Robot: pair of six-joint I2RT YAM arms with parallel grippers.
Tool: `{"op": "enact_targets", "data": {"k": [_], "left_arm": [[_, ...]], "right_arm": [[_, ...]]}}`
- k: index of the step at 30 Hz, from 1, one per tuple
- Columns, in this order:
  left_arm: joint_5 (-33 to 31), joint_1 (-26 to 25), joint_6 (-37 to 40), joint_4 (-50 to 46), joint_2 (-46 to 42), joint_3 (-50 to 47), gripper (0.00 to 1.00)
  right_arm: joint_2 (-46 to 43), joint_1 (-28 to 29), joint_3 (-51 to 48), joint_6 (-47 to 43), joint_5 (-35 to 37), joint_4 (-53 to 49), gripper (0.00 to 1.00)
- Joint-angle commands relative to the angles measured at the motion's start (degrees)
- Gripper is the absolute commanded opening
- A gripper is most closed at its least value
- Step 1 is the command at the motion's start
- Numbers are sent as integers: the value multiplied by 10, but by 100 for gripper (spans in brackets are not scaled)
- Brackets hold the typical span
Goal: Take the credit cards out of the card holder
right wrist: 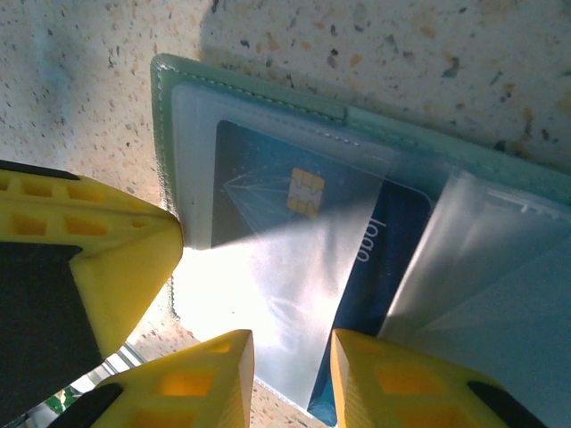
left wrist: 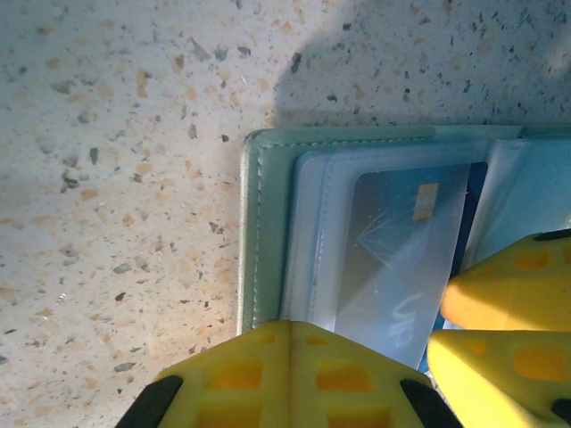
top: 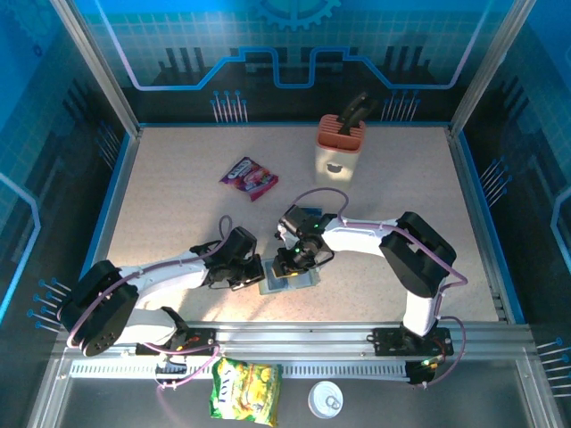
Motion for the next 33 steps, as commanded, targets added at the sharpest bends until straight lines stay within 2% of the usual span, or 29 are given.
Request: {"op": "enact_targets", "data": {"k": [1, 21, 29, 33], "left_arm": [[-7, 6, 9, -4, 4, -8, 2], [-8, 20, 30, -7, 22, 8, 0], [6, 21, 41, -30, -14, 30, 0], [37, 20, 47, -28, -13, 39, 0]], "right_arm": [[3, 7, 12, -11, 16, -35, 29], [-19, 7, 9, -13, 31, -33, 29], [-36, 5, -2, -9, 40, -25, 29], [-47, 2, -6, -9, 41, -23, 29]]}}
